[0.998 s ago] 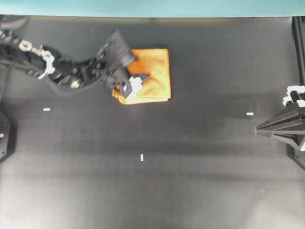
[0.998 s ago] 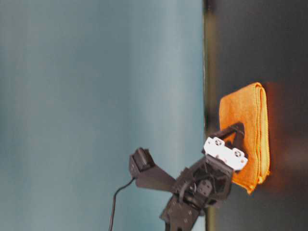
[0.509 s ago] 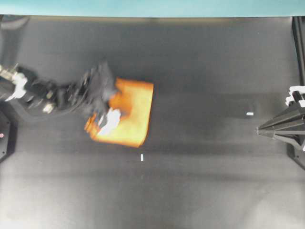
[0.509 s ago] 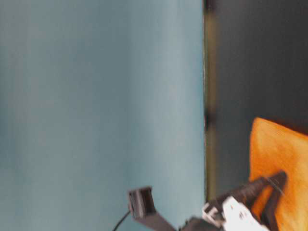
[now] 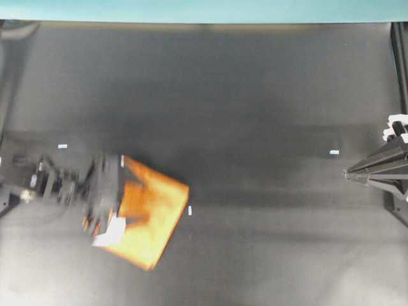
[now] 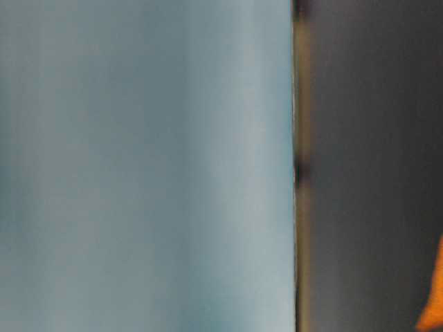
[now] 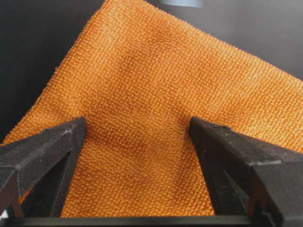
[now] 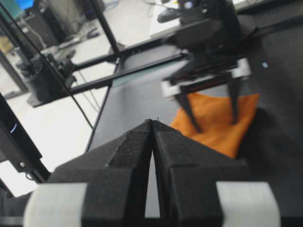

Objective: Push an orange cloth with the left arm to wipe the desk.

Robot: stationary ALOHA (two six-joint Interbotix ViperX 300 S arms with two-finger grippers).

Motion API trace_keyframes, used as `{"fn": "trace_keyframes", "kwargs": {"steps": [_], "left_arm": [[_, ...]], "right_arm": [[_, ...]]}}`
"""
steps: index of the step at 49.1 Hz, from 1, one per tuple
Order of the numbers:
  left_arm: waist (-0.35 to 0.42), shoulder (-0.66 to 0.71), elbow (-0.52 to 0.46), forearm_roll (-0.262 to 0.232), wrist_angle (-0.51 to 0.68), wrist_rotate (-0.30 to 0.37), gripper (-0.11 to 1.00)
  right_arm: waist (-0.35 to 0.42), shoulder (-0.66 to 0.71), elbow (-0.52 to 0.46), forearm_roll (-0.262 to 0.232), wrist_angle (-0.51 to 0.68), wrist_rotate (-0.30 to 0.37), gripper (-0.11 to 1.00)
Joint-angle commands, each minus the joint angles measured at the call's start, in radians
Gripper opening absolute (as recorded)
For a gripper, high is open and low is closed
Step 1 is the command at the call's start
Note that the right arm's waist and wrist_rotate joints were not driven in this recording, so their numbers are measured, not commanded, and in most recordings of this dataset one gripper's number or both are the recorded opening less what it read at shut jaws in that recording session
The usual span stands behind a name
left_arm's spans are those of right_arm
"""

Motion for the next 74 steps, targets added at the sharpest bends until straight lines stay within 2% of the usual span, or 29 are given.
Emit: {"fn": "trace_keyframes", "kwargs": {"steps": [1,11,25,35,49,55,65,74], "left_arm": [[-0.08,-0.011,-0.017,0.003,-0.003,-0.014,0.87],[-0.187,-0.006,-0.048,0.002,-0.003,-0.043,0.87],[-0.259,0.012,-0.084,0.003,0.021,-0.04,0.87],[-0.259,0.014,-0.1,0.003,0.072,-0.032,0.87],[-0.244,0.0,-0.112,0.003,0.075,-0.014,0.86],[-0.221,-0.049,-0.115,0.003,0.075,0.023,0.87],[-0.181,-0.155,-0.12,0.003,0.083,0.123,0.86],[-0.16,-0.282,-0.104,0.002,0.175,0.163,0.86]], "right_arm": [[0.0,0.003,-0.006,0.002,-0.006,0.0,0.01],[0.0,0.003,-0.006,0.002,-0.006,0.002,0.01],[0.0,0.003,-0.006,0.002,-0.005,0.0,0.01],[0.0,0.003,-0.006,0.002,-0.006,0.002,0.01],[0.0,0.003,-0.005,0.002,-0.005,0.0,0.01],[0.0,0.003,-0.005,0.002,-0.006,0.0,0.01],[0.0,0.003,-0.005,0.002,-0.006,0.002,0.01],[0.0,0.002,-0.002,0.002,-0.005,0.0,0.01]]}}
